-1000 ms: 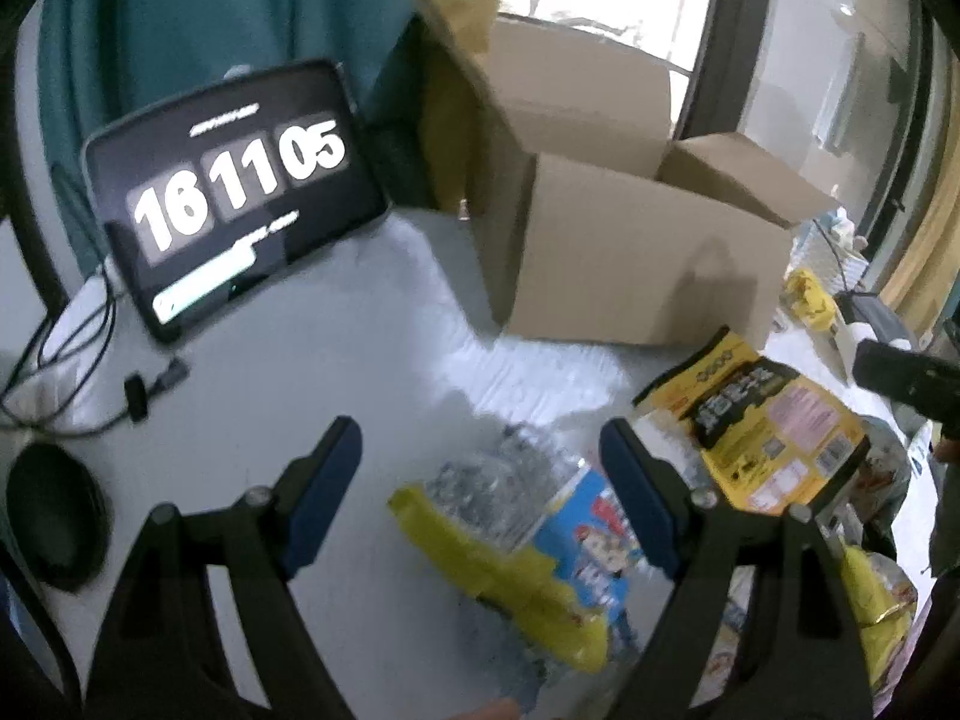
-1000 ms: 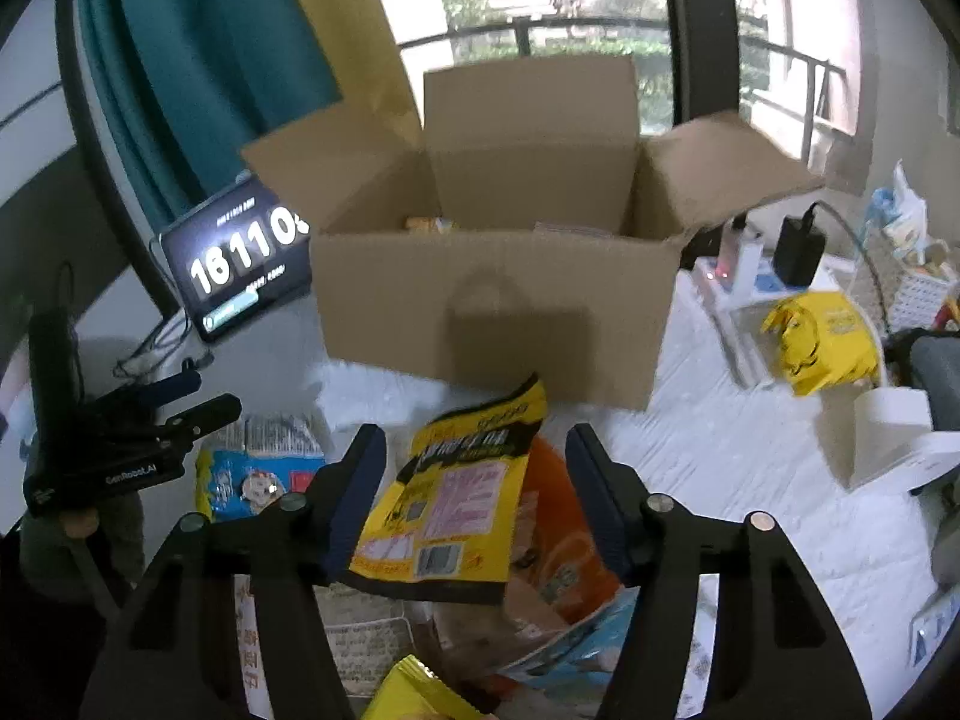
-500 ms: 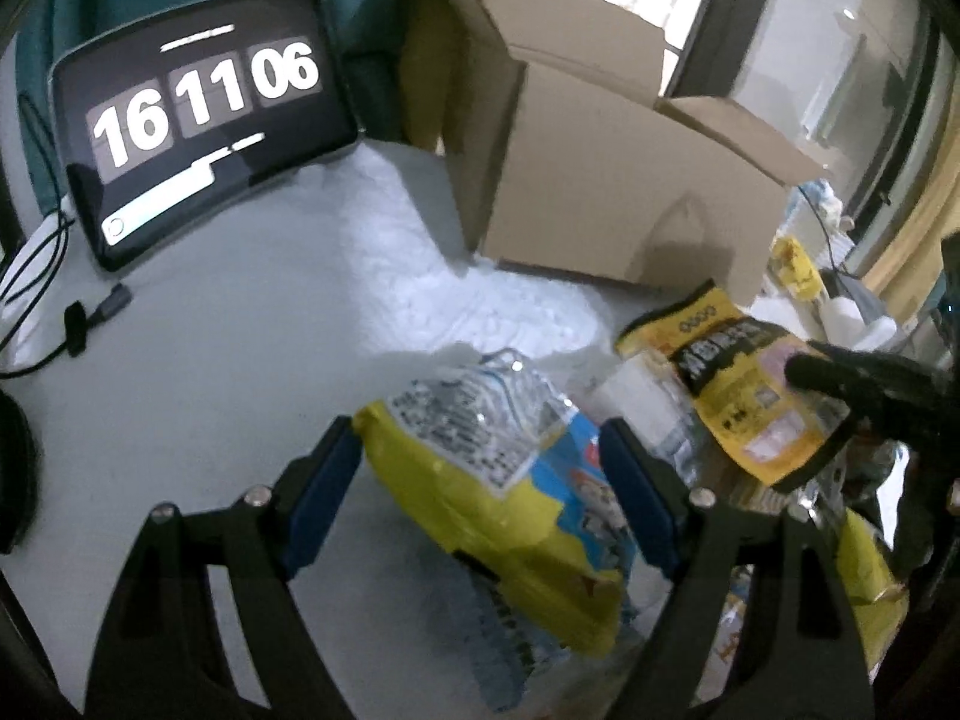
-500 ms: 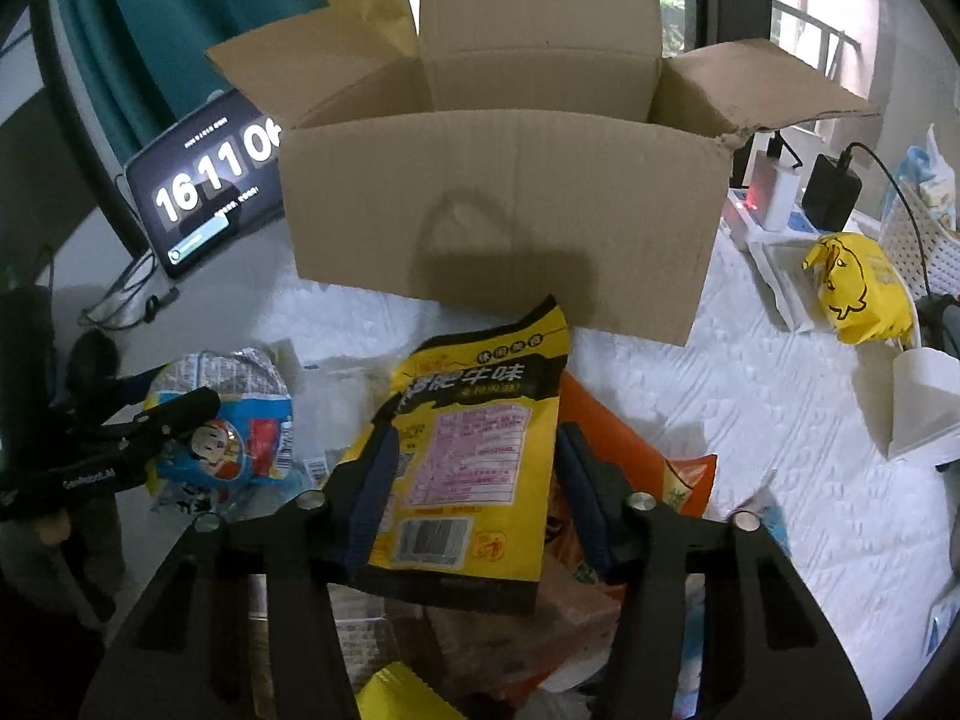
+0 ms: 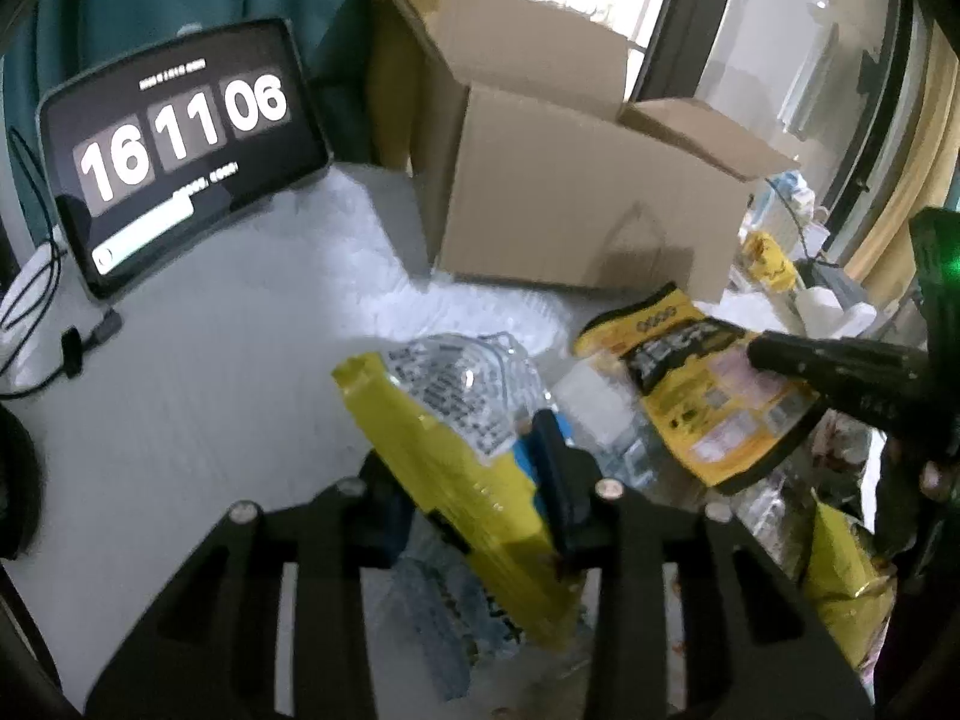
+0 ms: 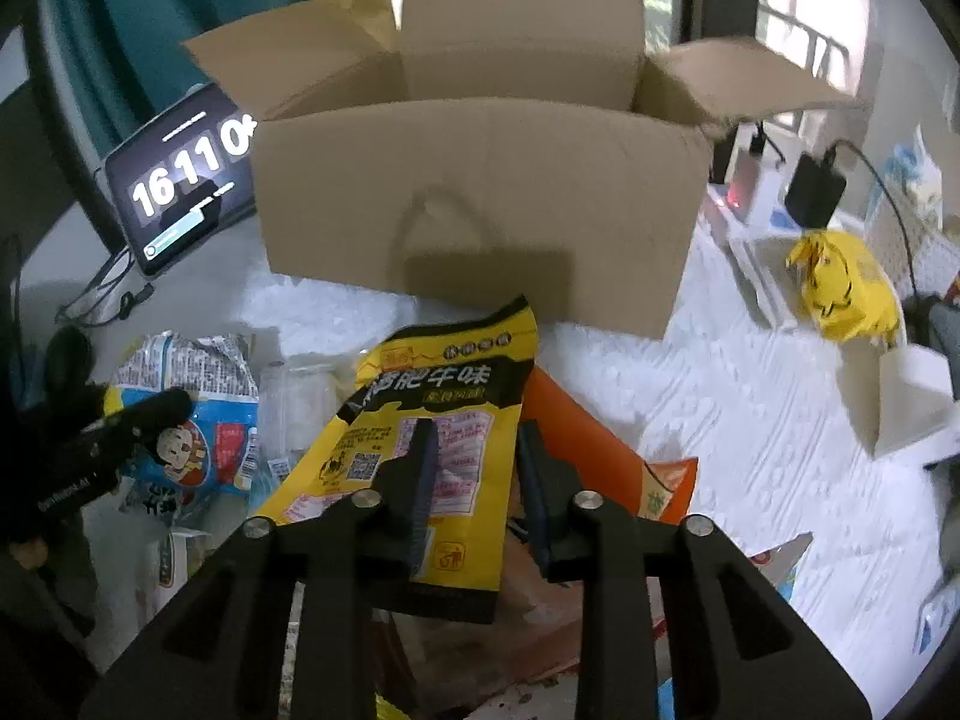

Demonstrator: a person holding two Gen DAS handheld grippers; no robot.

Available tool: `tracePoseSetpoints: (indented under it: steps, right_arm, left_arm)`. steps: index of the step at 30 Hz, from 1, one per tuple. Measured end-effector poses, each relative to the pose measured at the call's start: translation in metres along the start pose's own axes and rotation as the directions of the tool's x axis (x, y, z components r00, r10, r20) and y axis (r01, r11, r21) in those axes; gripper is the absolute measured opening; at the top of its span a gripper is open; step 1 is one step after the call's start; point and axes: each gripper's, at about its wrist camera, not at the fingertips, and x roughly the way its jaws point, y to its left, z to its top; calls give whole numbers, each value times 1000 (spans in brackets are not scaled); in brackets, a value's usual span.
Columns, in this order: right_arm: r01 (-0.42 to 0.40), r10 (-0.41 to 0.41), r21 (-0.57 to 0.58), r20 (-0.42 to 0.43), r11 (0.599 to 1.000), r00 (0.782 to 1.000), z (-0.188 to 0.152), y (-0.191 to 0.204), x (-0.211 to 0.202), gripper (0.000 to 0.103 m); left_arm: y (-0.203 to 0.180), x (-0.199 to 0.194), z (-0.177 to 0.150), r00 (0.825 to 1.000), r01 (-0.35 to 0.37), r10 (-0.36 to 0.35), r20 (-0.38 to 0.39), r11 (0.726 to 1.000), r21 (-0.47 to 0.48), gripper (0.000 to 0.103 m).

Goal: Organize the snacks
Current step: 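Grasp the yellow jerky bag with the right gripper while the left grasps the yellow-and-clear bag, then carry both bags into the cardboard box and open both grippers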

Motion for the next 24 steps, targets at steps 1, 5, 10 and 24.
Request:
tracePoseSetpoints:
  steps: [1,5,10,24]
  right_arm:
    - [2,-2,-14,7,1000,1000,0,2,-2,12]
    - [7,-5,-50,53,999,999,1,9,-17,8]
    - [9,2,-76,134,997,991,9,15,-47,6]
    - [36,-2,-113,288,993,958,32,11,-105,2]
  left_arm:
    - [-1,-3,1,1000,-1,1,7,1000,2,36]
    - [0,-17,6,999,-11,10,36,1000,7,33]
    - [0,-35,14,997,-24,23,78,1000,11,32]
    - [-19,-70,48,982,-53,38,187,996,75,32]
